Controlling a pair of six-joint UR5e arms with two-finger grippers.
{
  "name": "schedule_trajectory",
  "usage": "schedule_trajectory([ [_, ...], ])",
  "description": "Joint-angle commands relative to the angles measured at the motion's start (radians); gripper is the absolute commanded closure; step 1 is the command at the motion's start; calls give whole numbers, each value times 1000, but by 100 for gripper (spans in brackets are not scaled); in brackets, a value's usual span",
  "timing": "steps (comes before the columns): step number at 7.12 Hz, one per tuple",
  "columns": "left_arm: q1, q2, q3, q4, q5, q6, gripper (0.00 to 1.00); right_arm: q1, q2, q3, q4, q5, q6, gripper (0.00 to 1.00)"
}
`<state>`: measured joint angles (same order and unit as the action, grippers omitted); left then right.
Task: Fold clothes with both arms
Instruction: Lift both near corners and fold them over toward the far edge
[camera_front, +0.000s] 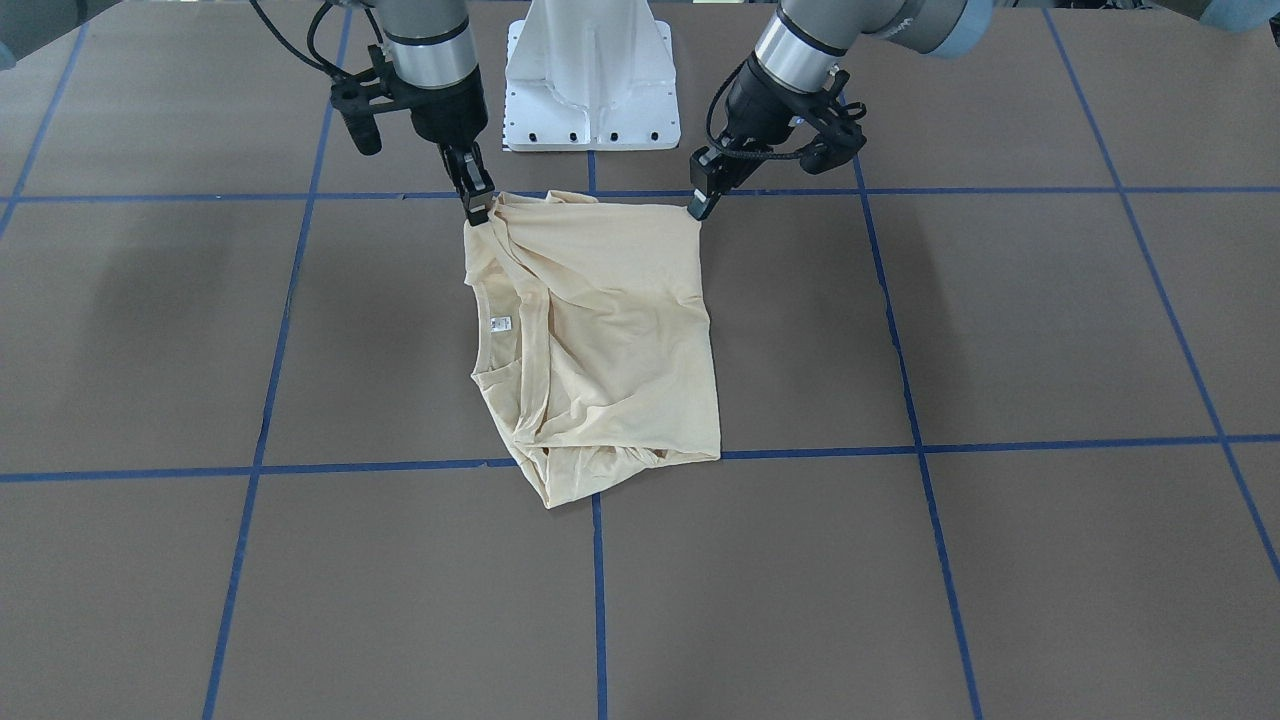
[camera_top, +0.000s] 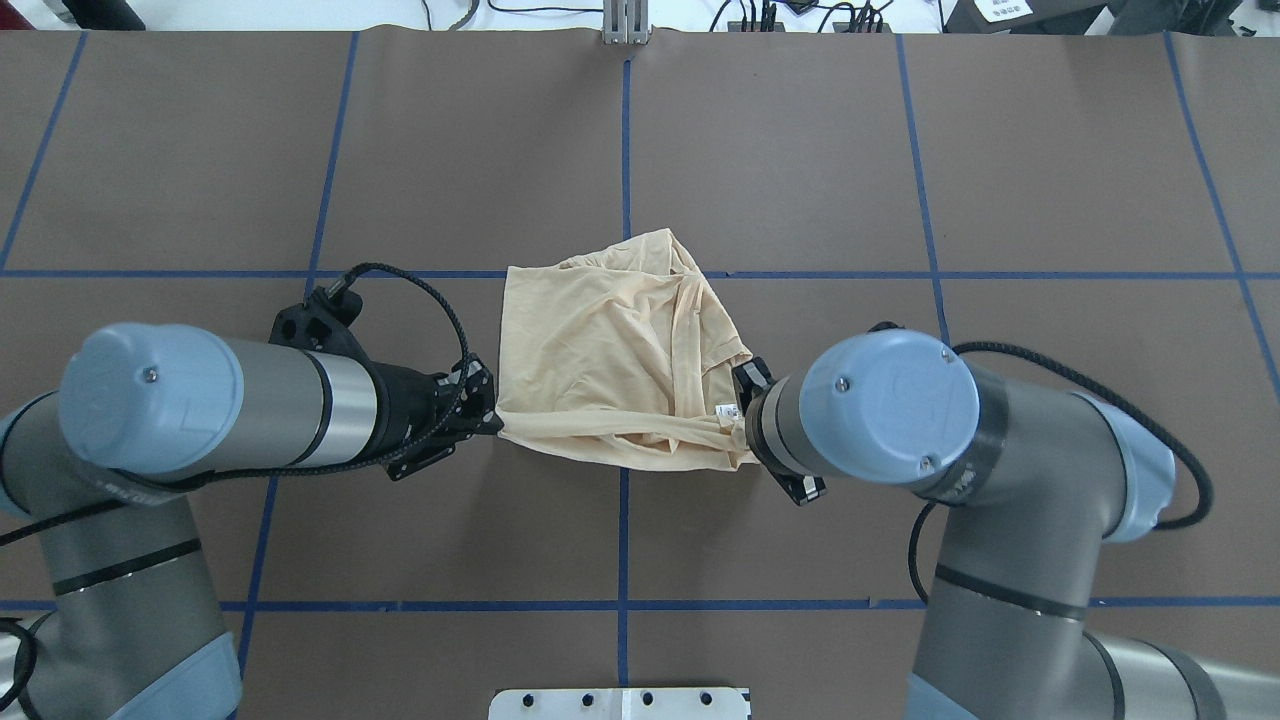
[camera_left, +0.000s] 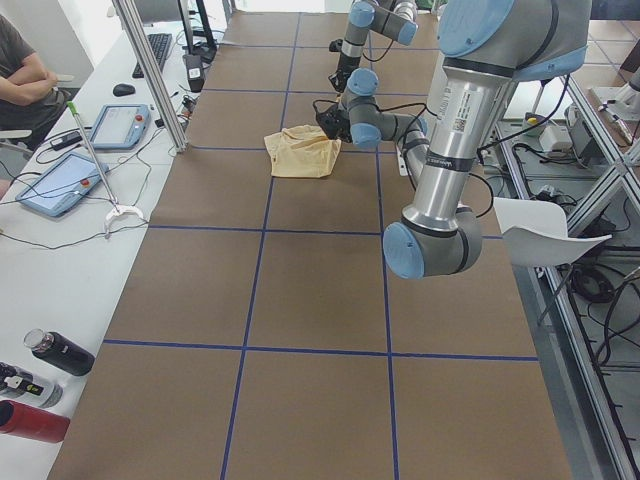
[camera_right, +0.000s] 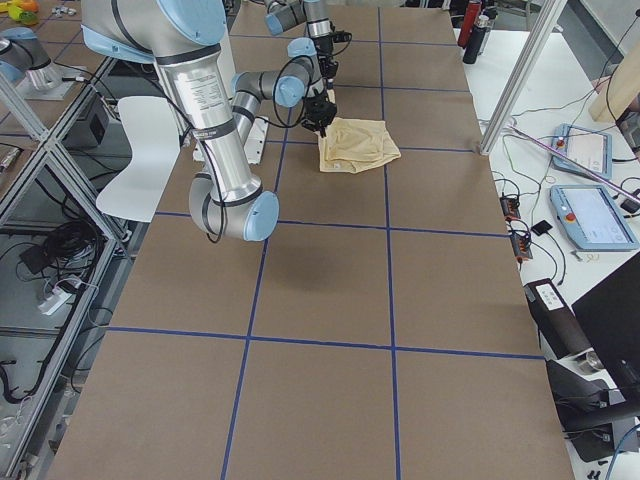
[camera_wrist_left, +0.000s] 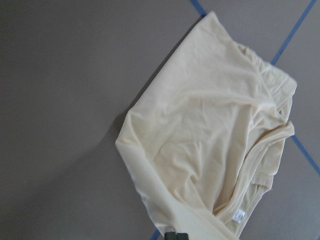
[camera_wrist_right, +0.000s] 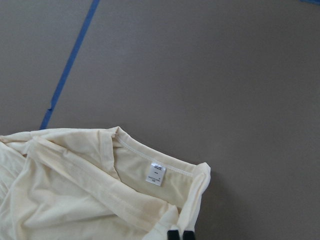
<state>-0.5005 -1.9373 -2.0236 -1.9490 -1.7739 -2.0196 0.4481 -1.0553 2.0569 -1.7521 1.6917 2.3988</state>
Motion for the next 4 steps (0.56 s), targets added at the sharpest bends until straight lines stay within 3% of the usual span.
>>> schedule_trajectory([
  [1,-75,-49,92,-8,-1,60,100,101,81,-145,66,73,-61,100],
  [4,-130,-121,231,-43,-1,116,100,156,188,-384,192,95,-122,100],
])
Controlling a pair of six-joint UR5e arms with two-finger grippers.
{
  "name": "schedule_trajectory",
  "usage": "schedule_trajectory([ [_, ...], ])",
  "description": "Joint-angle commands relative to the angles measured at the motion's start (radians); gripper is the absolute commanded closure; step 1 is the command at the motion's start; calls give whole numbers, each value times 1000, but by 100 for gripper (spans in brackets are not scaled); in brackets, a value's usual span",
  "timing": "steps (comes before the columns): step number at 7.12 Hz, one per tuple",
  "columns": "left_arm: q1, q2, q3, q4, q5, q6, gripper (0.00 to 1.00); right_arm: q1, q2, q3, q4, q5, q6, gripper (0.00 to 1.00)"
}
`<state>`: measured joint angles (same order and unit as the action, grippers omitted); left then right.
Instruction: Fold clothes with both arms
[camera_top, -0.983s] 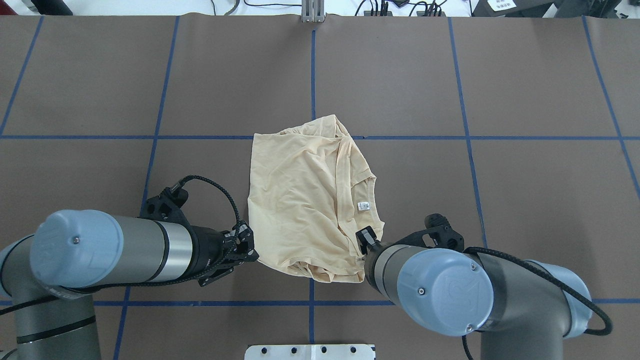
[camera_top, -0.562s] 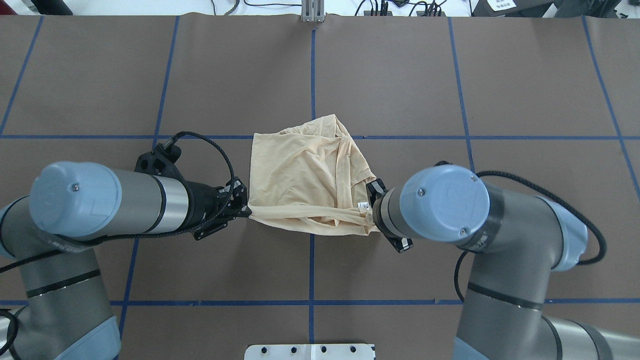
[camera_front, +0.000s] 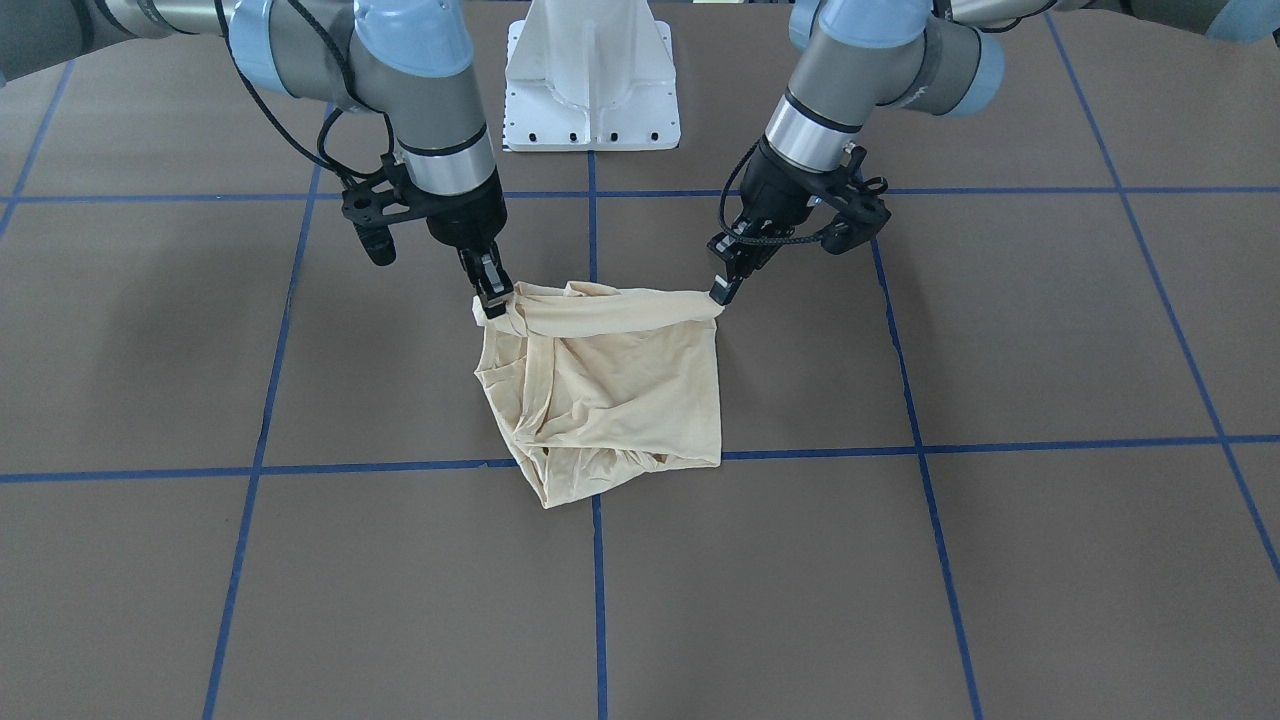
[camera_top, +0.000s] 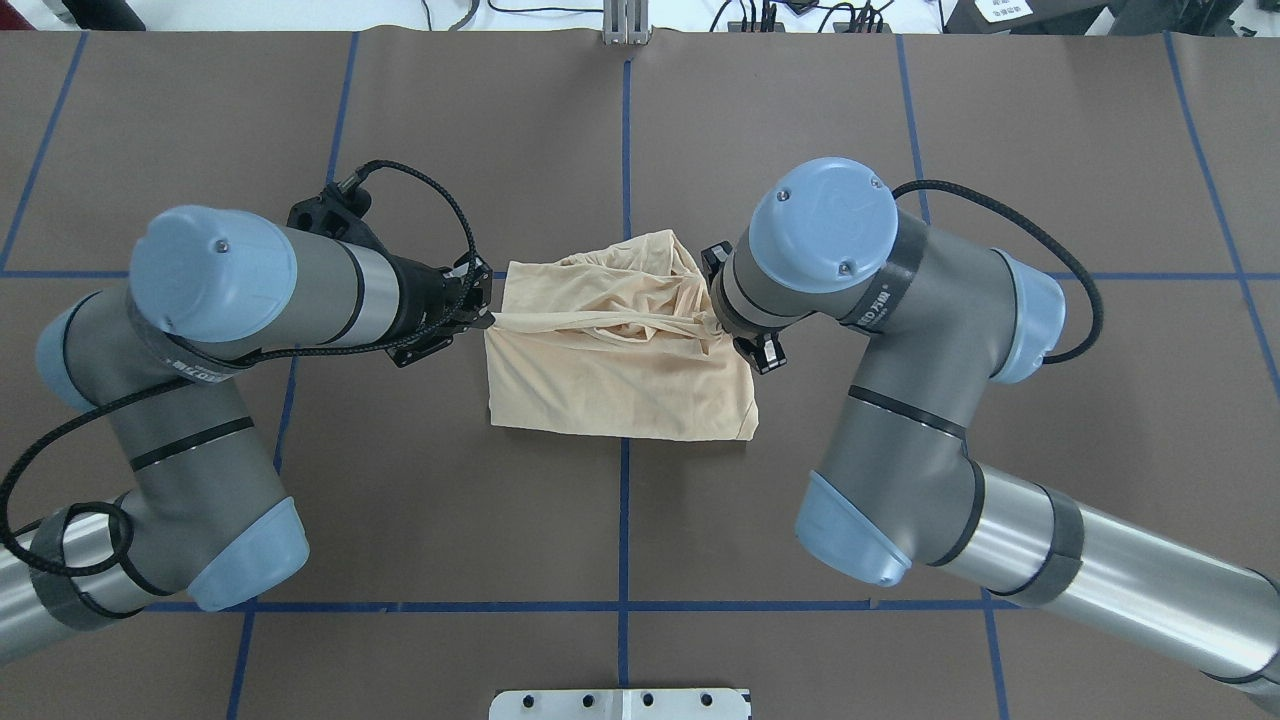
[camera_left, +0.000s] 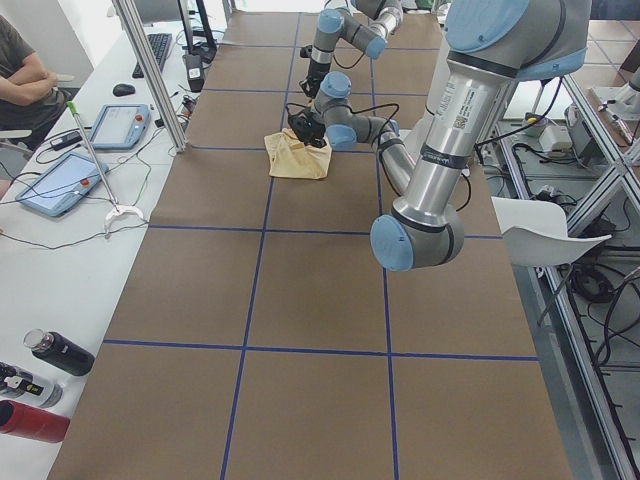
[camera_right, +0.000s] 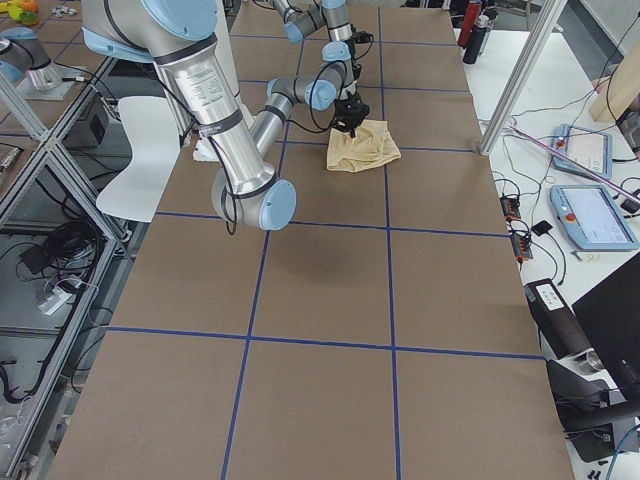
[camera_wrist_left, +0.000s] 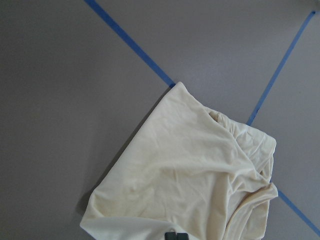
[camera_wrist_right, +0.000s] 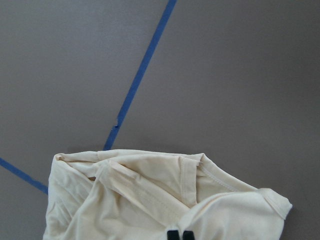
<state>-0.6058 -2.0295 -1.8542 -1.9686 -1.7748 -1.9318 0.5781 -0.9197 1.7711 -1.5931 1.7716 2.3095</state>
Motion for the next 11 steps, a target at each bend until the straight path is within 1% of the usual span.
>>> schedule_trajectory([
  [1,-47,-63,132,-61,0,45,100,46,73,-151,33,23,-73,100],
  [3,-83,-127,296,-154,2,88,100,91,120,-252,36,58,-166,100],
  [4,-101,-147,376,-209,3,120,100,104,146,-337,94,58,-205,84],
  [5,-129,-205,497,-261,6,166,72,118,215,-521,224,58,-225,30],
  [6,-155,-239,585,-323,8,238,1,144,278,-651,283,57,-290,0],
  [7,-193,-241,587,-328,6,255,0,188,283,-653,283,72,-336,0],
  [9,-212,-242,578,-329,0,278,0,201,280,-636,285,95,-343,0],
  [10,-212,-233,549,-323,-17,307,0,221,253,-601,282,127,-360,0],
  [11,-228,-188,465,-308,-76,420,0,262,167,-511,272,182,-463,0],
])
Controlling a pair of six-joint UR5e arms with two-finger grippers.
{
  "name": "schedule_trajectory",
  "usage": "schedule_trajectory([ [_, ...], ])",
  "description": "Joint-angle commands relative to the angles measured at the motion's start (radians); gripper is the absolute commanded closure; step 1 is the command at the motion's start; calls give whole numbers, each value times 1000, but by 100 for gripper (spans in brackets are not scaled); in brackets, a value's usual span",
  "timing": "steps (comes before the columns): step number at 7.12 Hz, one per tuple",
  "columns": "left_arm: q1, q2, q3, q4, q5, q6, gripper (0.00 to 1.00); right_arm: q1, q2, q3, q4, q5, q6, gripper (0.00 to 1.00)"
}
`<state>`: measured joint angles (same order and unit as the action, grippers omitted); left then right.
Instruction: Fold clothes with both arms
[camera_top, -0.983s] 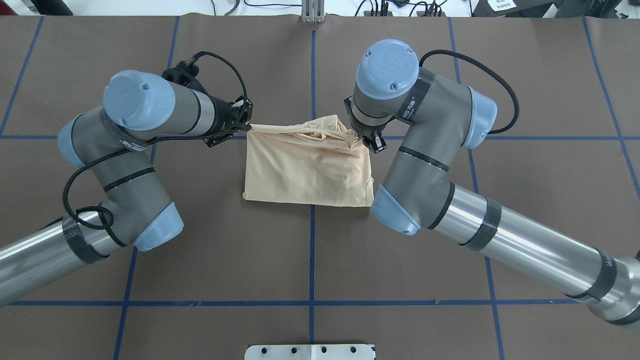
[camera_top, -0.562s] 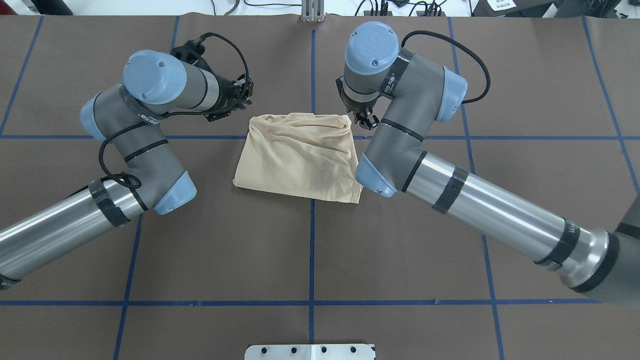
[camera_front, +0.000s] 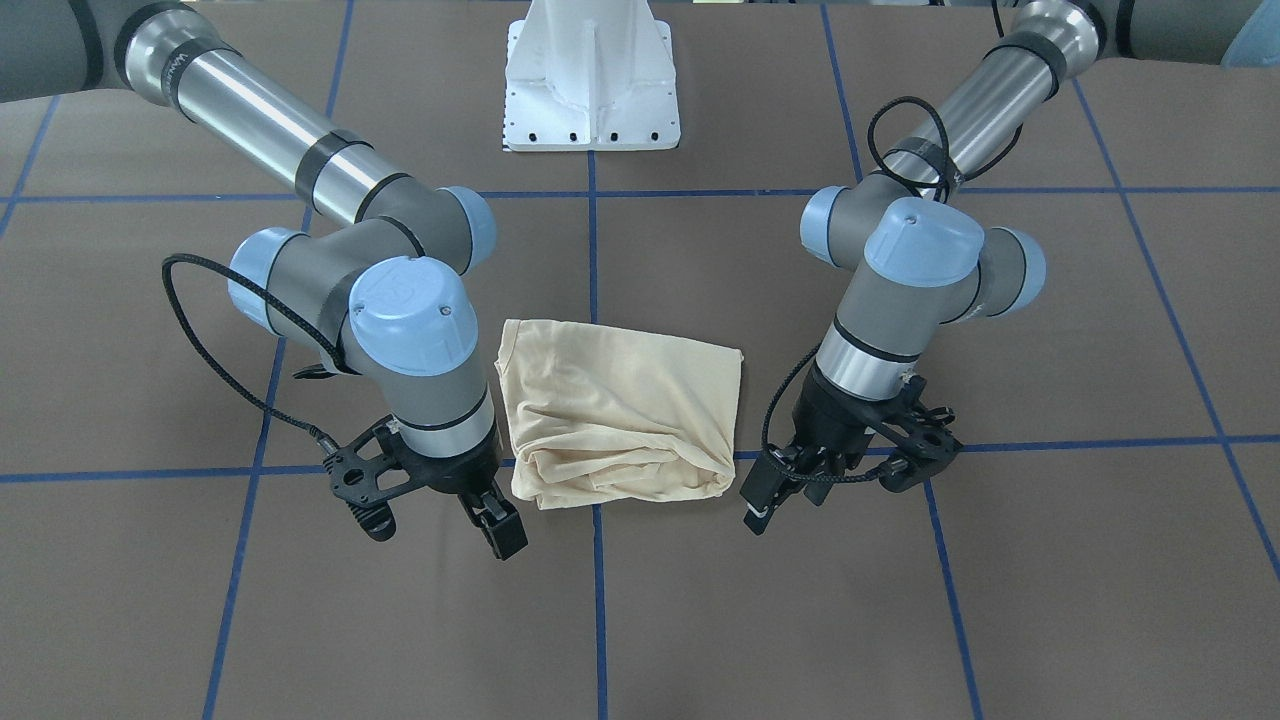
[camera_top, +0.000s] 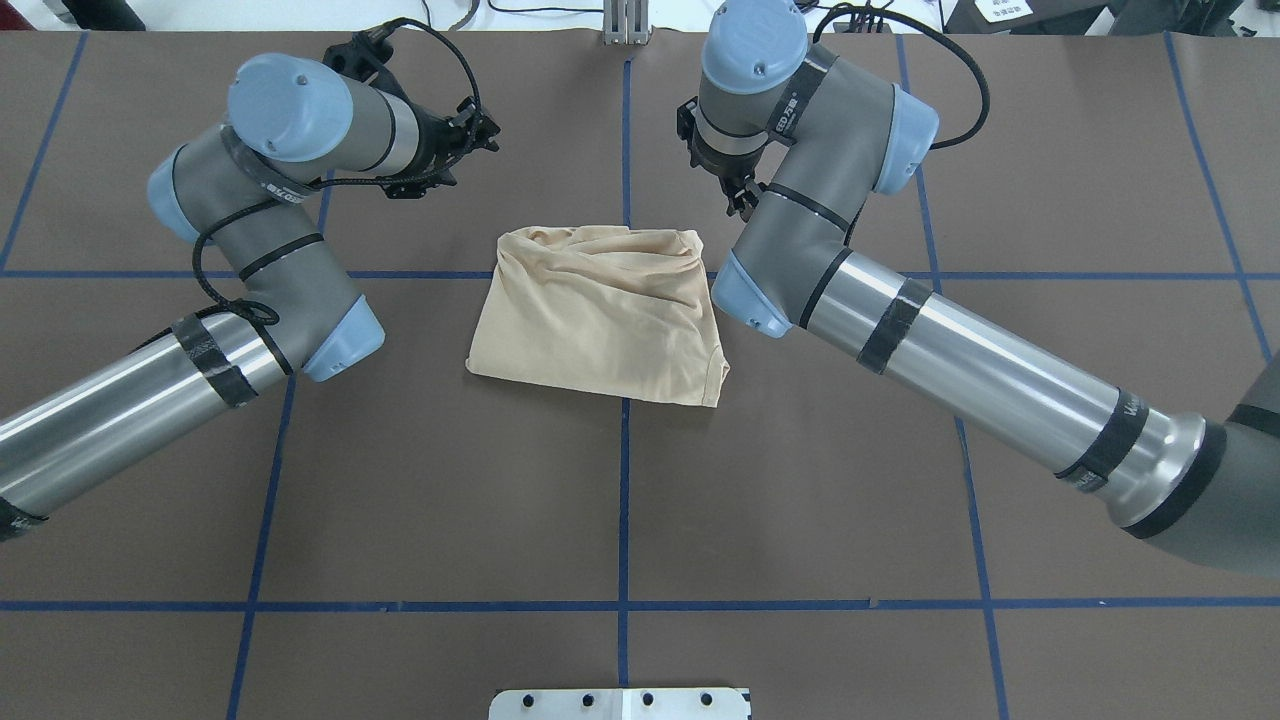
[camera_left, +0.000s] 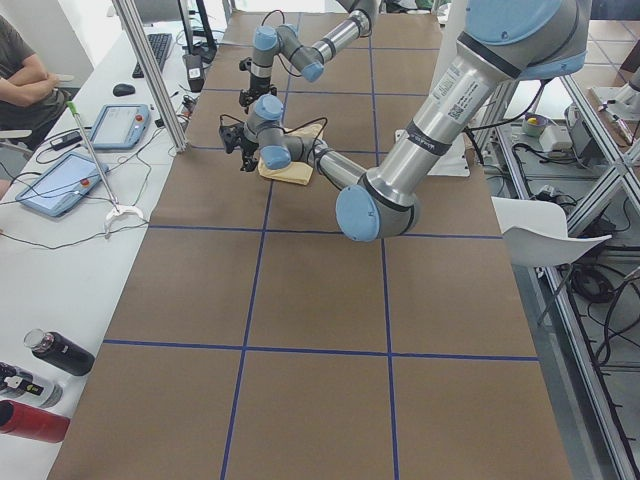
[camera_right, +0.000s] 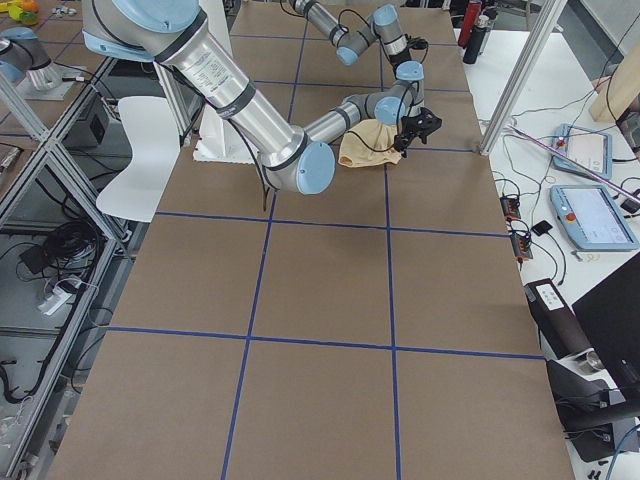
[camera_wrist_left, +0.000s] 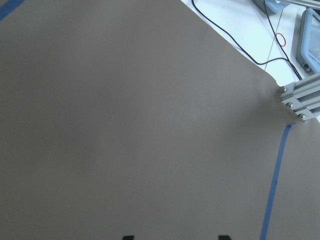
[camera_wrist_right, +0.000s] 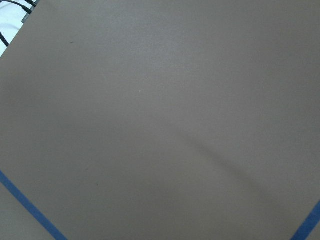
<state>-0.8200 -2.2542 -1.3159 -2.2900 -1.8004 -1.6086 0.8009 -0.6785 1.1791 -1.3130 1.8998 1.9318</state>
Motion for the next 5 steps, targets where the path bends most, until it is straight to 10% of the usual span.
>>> schedule_trajectory([
  [1,-17,164,-215,17,-60,236,0,123,-213,214,-15,123,-275,0],
  [5,-187,453,-517,208,-254,862,0,449,-534,356,-57,396,-982,0],
])
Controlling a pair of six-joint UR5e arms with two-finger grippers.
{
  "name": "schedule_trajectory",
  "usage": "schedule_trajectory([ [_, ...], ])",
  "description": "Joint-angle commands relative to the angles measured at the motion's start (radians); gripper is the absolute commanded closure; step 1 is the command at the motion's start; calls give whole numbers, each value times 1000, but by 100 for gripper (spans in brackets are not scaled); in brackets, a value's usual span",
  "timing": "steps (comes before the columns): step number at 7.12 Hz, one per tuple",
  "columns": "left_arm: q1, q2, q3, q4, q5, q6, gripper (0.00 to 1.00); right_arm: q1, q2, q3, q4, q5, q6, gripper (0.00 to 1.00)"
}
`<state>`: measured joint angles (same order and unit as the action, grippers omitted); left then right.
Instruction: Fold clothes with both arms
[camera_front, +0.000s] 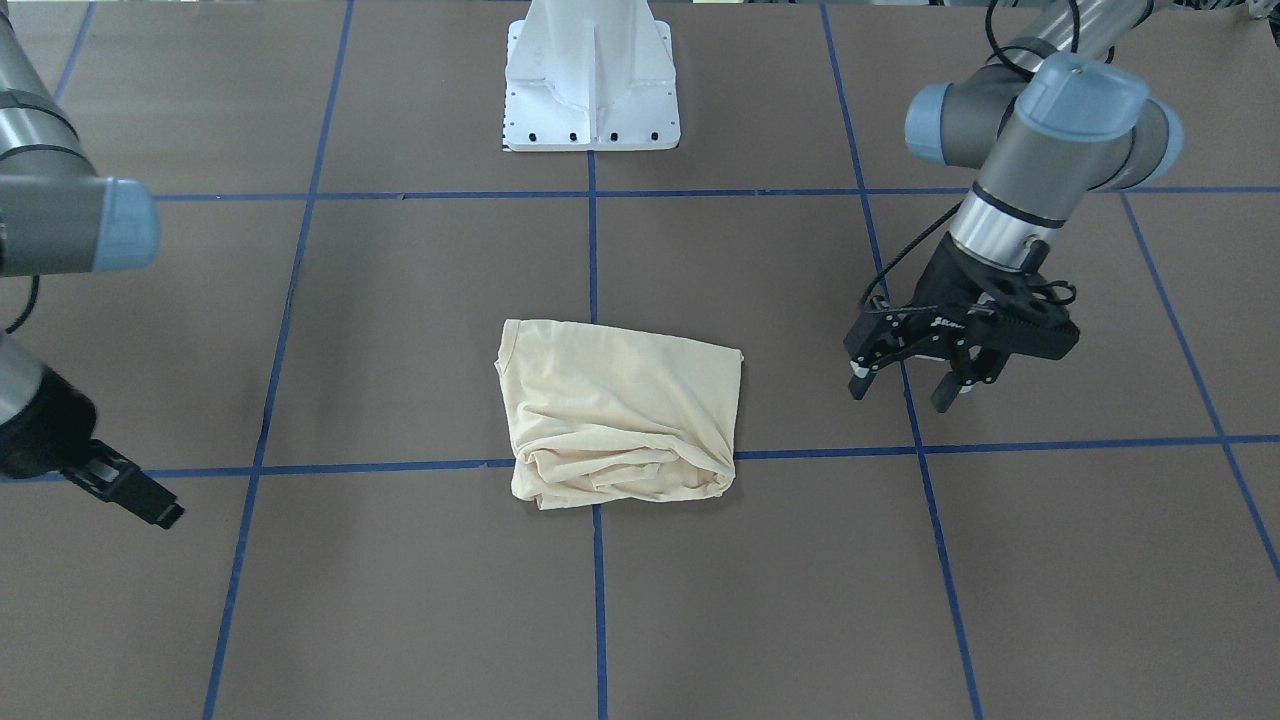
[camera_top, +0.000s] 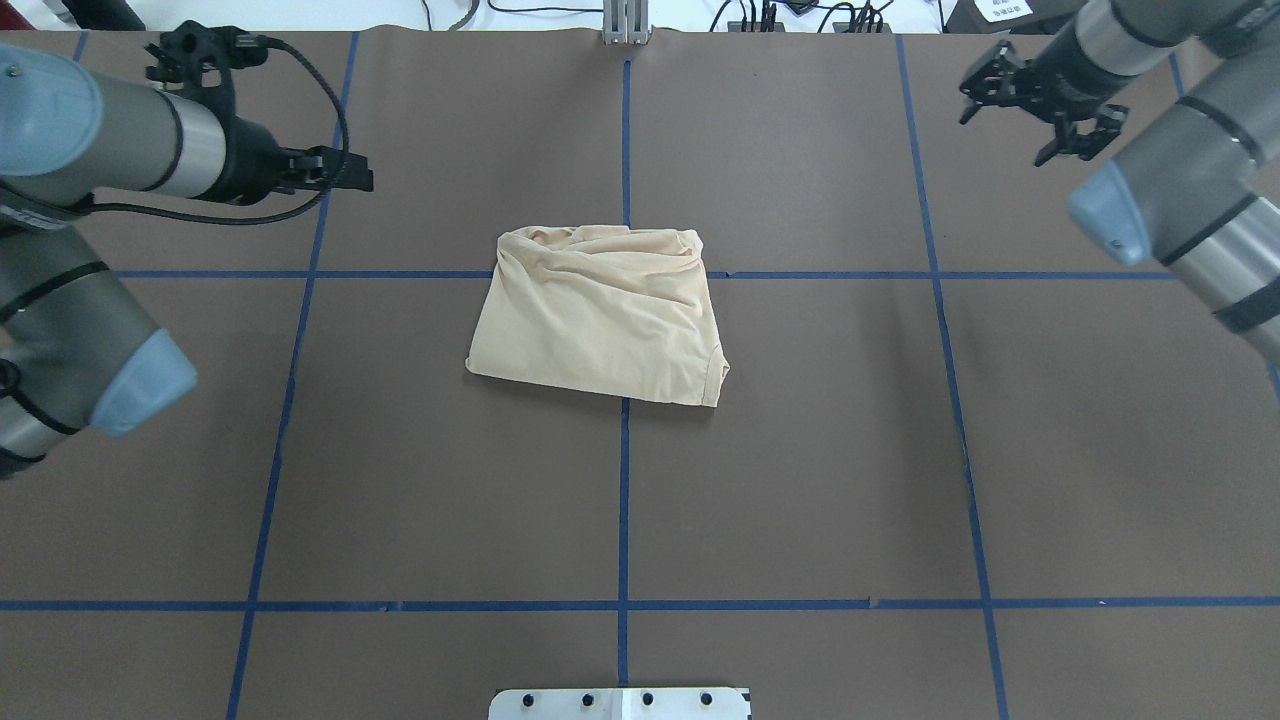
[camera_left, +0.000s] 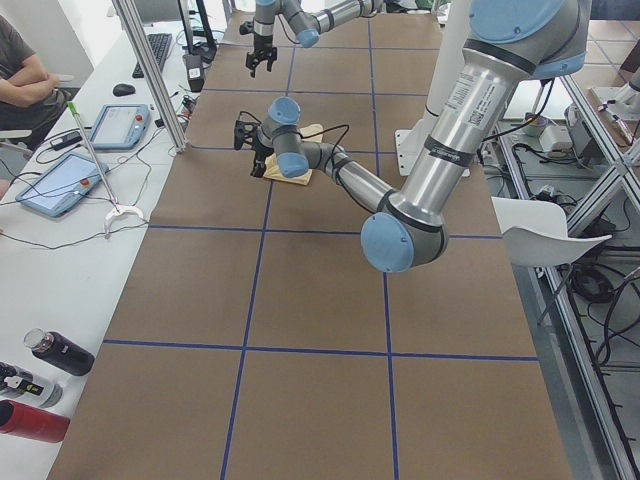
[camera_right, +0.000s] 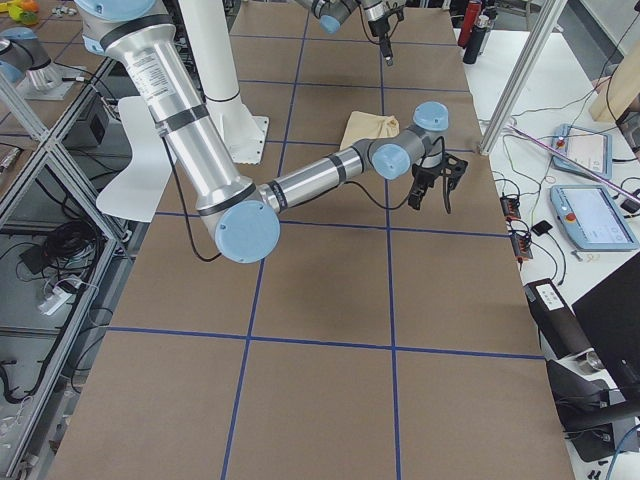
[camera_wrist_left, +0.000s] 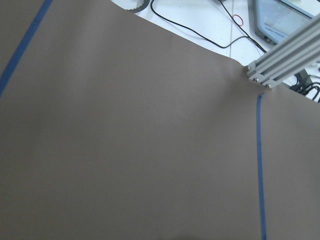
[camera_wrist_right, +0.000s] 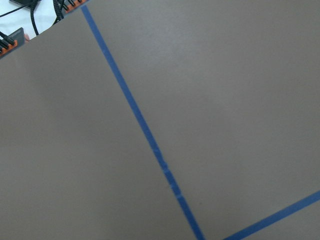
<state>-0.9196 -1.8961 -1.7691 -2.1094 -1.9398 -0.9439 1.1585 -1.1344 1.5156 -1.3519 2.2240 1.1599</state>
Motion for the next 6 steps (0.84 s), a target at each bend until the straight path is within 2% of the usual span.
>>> schedule_trajectory([
  [1,-172,167,-81,28,-167,370,0,155,-115,20,-53,91,-386,0],
  [2,-250,236,-81,28,-217,524,0,214,-163,23,-85,94,-590,0],
  [3,-327,282,-79,32,-228,659,0,274,-191,15,-122,120,-779,0],
  [5,-486,377,-46,34,-339,918,0,383,-191,18,-328,112,-1152,0],
  [6,-542,402,-38,90,-384,982,0,410,-188,21,-440,106,-1321,0],
])
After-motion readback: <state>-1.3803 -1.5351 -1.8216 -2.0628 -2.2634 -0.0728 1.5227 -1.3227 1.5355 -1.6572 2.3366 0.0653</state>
